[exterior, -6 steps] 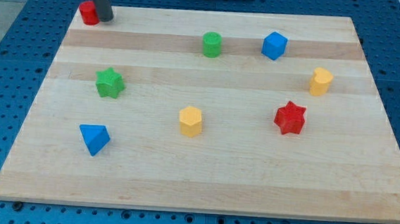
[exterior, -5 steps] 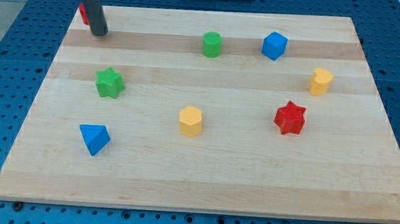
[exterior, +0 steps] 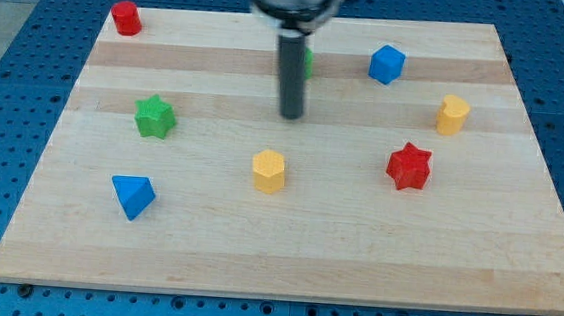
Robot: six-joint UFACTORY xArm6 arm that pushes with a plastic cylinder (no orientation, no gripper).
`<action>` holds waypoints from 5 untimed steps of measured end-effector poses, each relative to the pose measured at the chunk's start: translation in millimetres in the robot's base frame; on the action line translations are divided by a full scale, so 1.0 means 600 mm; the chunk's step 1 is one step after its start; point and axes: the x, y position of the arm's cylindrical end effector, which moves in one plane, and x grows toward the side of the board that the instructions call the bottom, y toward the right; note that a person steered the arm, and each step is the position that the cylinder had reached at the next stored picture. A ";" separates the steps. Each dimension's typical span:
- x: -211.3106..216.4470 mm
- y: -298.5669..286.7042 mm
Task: Push the yellow heart towards the left side of the board
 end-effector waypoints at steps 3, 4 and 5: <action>-0.075 0.334; -0.017 0.452; 0.021 0.447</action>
